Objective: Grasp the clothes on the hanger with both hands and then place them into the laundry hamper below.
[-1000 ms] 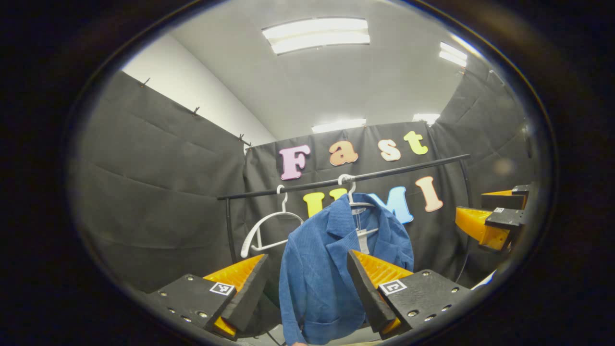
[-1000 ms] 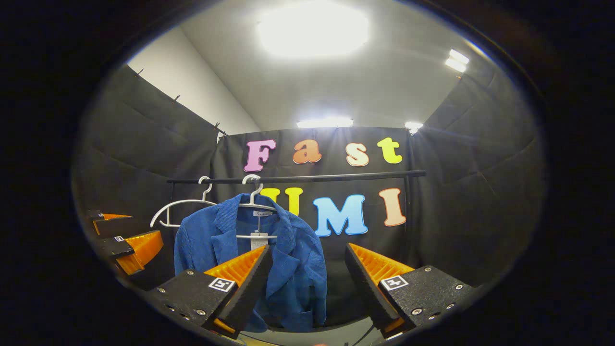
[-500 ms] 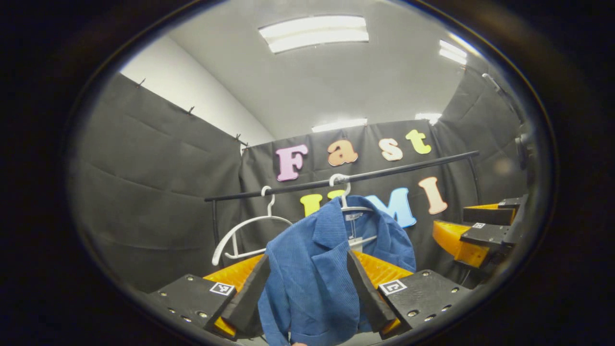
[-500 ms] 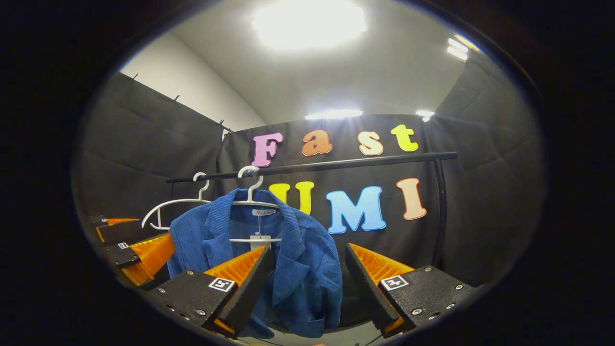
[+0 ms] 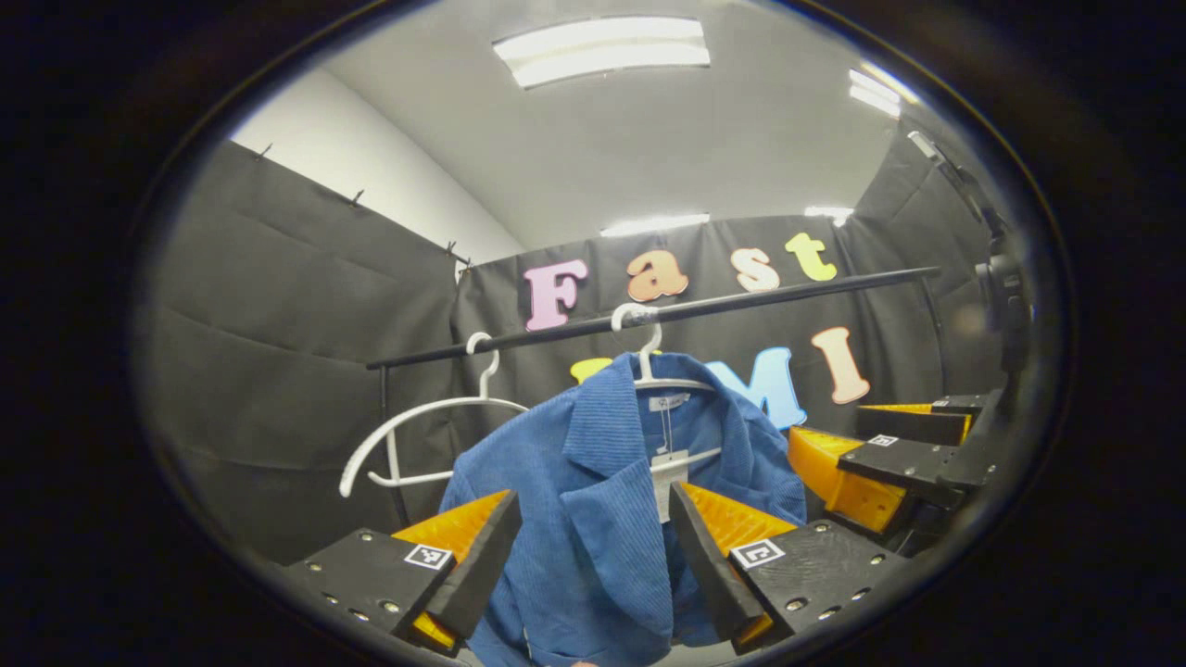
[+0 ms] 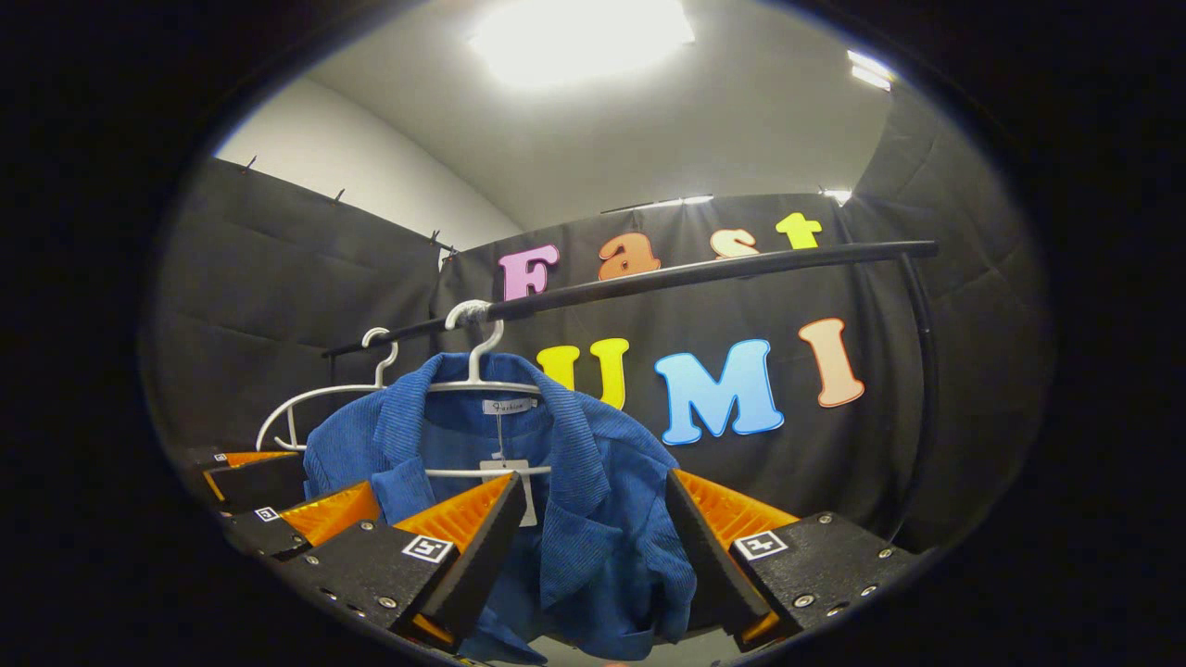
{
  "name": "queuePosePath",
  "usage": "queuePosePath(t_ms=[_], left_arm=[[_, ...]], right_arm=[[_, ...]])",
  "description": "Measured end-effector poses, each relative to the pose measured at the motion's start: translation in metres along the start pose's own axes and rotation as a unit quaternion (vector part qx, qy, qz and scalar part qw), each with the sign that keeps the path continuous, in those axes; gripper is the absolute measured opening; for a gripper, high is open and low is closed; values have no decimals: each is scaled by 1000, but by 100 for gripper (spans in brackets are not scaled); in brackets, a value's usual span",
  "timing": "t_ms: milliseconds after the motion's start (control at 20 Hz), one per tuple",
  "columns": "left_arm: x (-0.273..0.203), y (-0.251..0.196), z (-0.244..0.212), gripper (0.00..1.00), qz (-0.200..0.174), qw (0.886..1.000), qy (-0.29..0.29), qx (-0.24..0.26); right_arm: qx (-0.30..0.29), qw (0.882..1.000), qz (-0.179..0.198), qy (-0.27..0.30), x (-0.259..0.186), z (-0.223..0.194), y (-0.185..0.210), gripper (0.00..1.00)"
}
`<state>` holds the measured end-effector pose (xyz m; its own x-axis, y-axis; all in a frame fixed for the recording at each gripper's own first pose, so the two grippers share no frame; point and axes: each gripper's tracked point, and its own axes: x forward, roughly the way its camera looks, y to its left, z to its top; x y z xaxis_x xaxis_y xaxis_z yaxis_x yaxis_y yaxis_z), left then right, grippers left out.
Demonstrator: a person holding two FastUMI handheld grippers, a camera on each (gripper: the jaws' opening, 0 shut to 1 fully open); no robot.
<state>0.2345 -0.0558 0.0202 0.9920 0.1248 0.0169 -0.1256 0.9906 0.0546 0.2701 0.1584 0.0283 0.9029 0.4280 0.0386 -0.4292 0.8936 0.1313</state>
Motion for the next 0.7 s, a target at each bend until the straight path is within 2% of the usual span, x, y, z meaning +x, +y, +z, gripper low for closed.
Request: queuePosePath(t_ms=[300, 700], left_arm=[[25, -10, -15, 92, 15, 1000, 6, 11], [47, -5, -48, 92, 56, 997, 20, 40]], right_arm=[[8, 999, 26, 32, 32, -31, 3, 94], [23, 996, 63, 61, 63, -69, 9, 94]])
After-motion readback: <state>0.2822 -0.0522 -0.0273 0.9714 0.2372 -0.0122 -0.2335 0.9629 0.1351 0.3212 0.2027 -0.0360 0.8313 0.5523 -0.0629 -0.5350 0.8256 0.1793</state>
